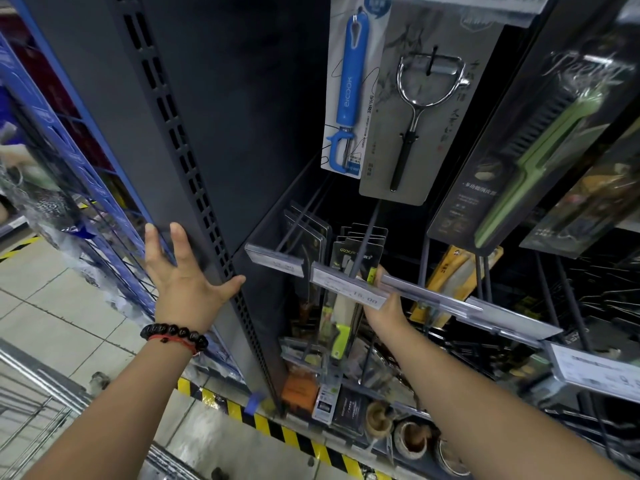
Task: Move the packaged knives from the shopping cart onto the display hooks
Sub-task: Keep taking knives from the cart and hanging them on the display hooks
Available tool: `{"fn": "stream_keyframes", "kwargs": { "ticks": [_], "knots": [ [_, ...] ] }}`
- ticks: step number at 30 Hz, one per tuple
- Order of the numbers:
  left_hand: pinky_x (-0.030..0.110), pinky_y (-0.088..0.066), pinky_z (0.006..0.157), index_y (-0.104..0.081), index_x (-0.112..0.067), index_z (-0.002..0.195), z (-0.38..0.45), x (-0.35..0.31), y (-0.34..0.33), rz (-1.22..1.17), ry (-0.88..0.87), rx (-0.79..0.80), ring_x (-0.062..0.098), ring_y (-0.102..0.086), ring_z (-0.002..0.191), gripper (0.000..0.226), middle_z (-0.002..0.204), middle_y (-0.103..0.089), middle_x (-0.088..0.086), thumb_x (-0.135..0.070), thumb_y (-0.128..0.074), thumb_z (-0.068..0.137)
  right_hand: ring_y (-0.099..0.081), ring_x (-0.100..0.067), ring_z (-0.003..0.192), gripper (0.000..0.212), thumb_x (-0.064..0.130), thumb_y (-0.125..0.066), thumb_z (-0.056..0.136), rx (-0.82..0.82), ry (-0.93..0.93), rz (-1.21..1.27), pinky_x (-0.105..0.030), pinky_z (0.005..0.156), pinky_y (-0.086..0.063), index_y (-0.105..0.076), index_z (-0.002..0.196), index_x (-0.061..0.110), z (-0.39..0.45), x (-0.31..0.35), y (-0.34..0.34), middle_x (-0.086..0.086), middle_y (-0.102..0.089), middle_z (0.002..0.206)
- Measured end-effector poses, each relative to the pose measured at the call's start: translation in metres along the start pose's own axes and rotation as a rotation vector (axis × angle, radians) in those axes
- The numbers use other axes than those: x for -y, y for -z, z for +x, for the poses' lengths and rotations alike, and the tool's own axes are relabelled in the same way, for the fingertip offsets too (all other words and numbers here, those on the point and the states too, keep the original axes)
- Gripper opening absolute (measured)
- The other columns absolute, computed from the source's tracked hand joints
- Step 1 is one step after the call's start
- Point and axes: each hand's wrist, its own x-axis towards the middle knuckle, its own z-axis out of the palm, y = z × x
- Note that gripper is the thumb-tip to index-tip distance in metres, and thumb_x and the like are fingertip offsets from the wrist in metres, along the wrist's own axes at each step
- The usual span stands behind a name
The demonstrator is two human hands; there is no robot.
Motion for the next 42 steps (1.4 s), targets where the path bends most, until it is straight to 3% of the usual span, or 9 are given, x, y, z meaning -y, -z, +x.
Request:
{"fn": "stream_keyframes", "kwargs": {
  "ticks": [3, 9, 13, 17, 25, 31, 34, 38, 42],
  "knots": [
    [0.052, -0.035, 0.107, 0.006, -0.036, 0.146, 0.000, -0.002, 0.002, 0.022, -0.005, -0.009, 0.032, 0.005, 0.146, 0.127, 0.158, 0.009, 0.016, -0.037, -0.089, 0.061, -0.063, -0.005, 0.066, 0.022, 0.006, -0.038, 0.102, -0.041, -0.055, 0.140, -0.026, 0.075, -0.045, -0.056, 0.114, 0.005, 0.003, 0.002, -0.003, -0.005, -0.056, 0.099],
    [0.054, -0.038, 0.104, 0.009, -0.028, 0.151, -0.001, -0.005, 0.006, 0.050, 0.052, 0.061, 0.036, 0.003, 0.146, 0.127, 0.159, 0.013, 0.012, -0.039, -0.085, 0.066, -0.050, -0.041, 0.121, 0.032, 0.007, -0.042, 0.101, 0.018, -0.216, -0.346, -0.029, 0.081, -0.031, -0.050, 0.127, -0.009, 0.000, -0.008, 0.012, -0.029, -0.055, 0.122],
    [0.048, -0.029, 0.112, 0.006, -0.024, 0.153, -0.004, -0.011, 0.010, 0.014, 0.052, 0.075, 0.031, 0.008, 0.147, 0.121, 0.159, 0.016, 0.010, -0.036, -0.083, 0.071, -0.058, -0.026, 0.097, 0.010, 0.017, -0.057, 0.096, -0.129, -0.185, -0.038, -0.027, 0.073, -0.038, -0.059, 0.102, 0.009, -0.021, -0.023, 0.018, -0.006, -0.062, 0.096],
    [0.051, -0.025, 0.114, 0.006, -0.029, 0.153, -0.018, -0.006, 0.005, -0.050, 0.075, 0.105, 0.034, -0.002, 0.146, 0.113, 0.159, 0.008, 0.012, -0.033, -0.078, 0.078, -0.059, -0.021, 0.087, 0.005, 0.020, -0.057, 0.096, -0.122, -0.097, -0.187, -0.026, 0.074, -0.039, -0.059, 0.094, 0.016, -0.058, -0.034, 0.028, 0.008, -0.060, 0.083],
    [0.036, -0.047, 0.097, -0.043, -0.025, 0.140, -0.139, -0.001, 0.031, -0.018, 0.178, 0.622, 0.025, -0.052, 0.123, 0.052, 0.140, -0.051, 0.004, -0.045, -0.051, 0.093, -0.064, -0.016, 0.076, 0.010, 0.022, -0.055, 0.091, 0.144, 0.219, -0.612, -0.031, 0.069, -0.049, -0.061, 0.087, 0.029, -0.147, -0.009, 0.015, 0.004, -0.069, 0.083],
    [0.031, -0.046, 0.073, -0.061, -0.022, 0.111, -0.235, 0.014, 0.125, 0.106, 0.187, 0.637, 0.023, -0.061, 0.100, 0.029, 0.111, -0.064, 0.001, -0.041, -0.047, 0.095, -0.062, -0.017, 0.079, 0.010, 0.025, -0.054, 0.091, 0.303, 0.307, -0.620, -0.034, 0.068, -0.046, -0.064, 0.088, 0.026, -0.237, -0.010, -0.023, 0.005, -0.067, 0.082],
    [0.030, -0.047, 0.077, -0.063, -0.018, 0.105, -0.290, 0.031, 0.178, 0.125, 0.247, 0.585, 0.024, -0.061, 0.098, 0.026, 0.104, -0.066, 0.004, -0.035, -0.048, 0.093, -0.062, -0.015, 0.074, 0.013, 0.022, -0.057, 0.089, 0.374, 0.272, -0.490, -0.035, 0.070, -0.048, -0.062, 0.077, 0.025, -0.290, -0.031, -0.054, 0.007, -0.066, 0.074],
    [0.028, -0.049, 0.077, -0.061, -0.022, 0.095, -0.359, 0.072, 0.240, 0.142, 0.346, 0.634, 0.021, -0.063, 0.094, 0.043, 0.094, -0.066, -0.003, -0.056, -0.036, 0.089, -0.057, -0.011, 0.065, 0.021, 0.017, -0.063, 0.086, 0.477, 0.241, -0.412, -0.032, 0.064, -0.044, -0.061, 0.068, 0.028, -0.372, -0.060, -0.104, 0.009, -0.061, 0.062],
    [0.032, -0.050, 0.085, -0.062, -0.023, 0.104, -0.407, 0.114, 0.292, 0.150, 0.503, 0.660, 0.023, -0.060, 0.105, 0.034, 0.112, -0.065, -0.003, -0.045, -0.040, 0.090, -0.056, -0.011, 0.066, 0.016, 0.017, -0.062, 0.085, 0.620, 0.250, -0.410, -0.028, 0.064, -0.042, -0.064, 0.070, 0.022, -0.440, -0.076, -0.150, 0.005, -0.062, 0.065]
  ]
}}
